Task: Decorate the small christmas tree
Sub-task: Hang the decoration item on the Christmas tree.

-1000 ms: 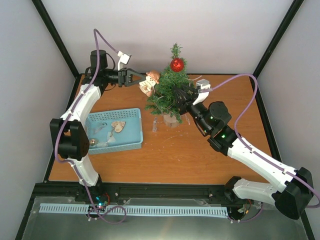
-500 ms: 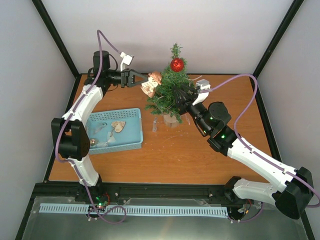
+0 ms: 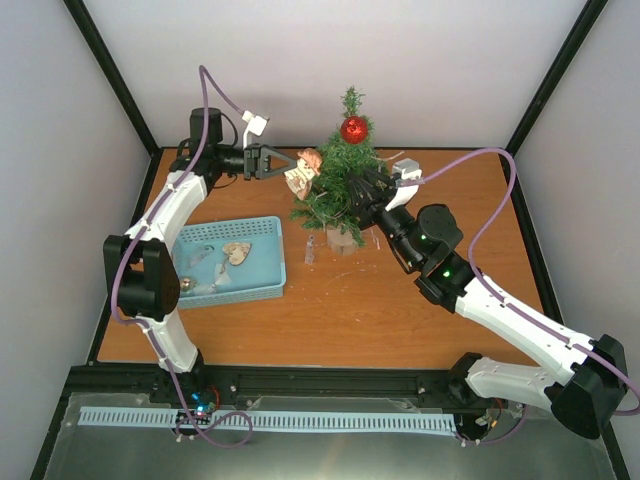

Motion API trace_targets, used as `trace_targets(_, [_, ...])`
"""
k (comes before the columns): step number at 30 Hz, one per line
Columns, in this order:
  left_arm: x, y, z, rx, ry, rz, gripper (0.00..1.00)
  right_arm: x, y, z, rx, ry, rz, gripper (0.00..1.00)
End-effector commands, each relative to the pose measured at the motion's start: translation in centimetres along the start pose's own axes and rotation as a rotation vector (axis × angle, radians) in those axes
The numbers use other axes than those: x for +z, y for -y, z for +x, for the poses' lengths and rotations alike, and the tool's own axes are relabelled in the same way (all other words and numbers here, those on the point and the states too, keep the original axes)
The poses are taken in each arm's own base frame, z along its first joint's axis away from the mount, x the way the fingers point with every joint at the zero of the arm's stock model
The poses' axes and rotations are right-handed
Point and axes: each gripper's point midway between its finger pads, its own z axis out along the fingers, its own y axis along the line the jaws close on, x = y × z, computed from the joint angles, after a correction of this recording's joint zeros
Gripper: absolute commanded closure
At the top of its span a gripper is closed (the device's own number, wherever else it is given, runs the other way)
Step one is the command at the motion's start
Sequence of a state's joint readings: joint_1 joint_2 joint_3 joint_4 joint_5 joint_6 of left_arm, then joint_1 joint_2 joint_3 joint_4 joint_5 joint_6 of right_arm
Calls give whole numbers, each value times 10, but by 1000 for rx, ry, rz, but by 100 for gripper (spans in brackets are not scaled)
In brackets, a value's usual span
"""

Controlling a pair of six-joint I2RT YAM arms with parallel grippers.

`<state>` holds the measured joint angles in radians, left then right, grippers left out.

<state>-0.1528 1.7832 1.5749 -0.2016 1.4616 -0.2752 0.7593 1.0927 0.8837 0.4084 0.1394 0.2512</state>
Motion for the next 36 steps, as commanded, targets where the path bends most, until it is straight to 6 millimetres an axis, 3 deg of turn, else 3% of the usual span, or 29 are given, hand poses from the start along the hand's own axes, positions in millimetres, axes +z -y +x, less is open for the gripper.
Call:
trace_targets(1, [4,-3,5,-2,-9,-10,88,-4,-5,-11,-3,40,-8,58])
trace_targets(5, [3,-1,3,7,-7,-25,65,-5,-5,-11,-4,39,-8,58])
trace_targets(8, [3,4,-1,22,-3,-33,58,-6,-5,-11,-3,39,-7,57])
trace_targets(11, [1,4,-9,44,11,-84,45,-9,-4,-9,-9,29,-5,57])
trace_targets(19, [-7,11,-24,132,51,-248,35,-24,2,1,-37,-18,14,50])
trace_targets(22, [-12,15,-28,168,74,-332,28,-31,8,12,-45,-72,37,34])
trace_targets(25, [-18,20,-26,194,99,-409,4,-43,20,30,-50,-137,84,14])
trace_targets(27, [-26,26,-24,217,126,-474,0,-53,29,46,-53,-188,121,1])
trace_targets(28, [-30,26,-24,220,141,-515,0,-58,36,52,-52,-208,151,0])
trace_targets(32, [-64,-5,-13,124,219,-786,0,-79,55,63,-31,-239,243,0])
trace_targets(36, [-104,-42,20,-72,278,-973,0,-97,65,61,-11,-217,285,0])
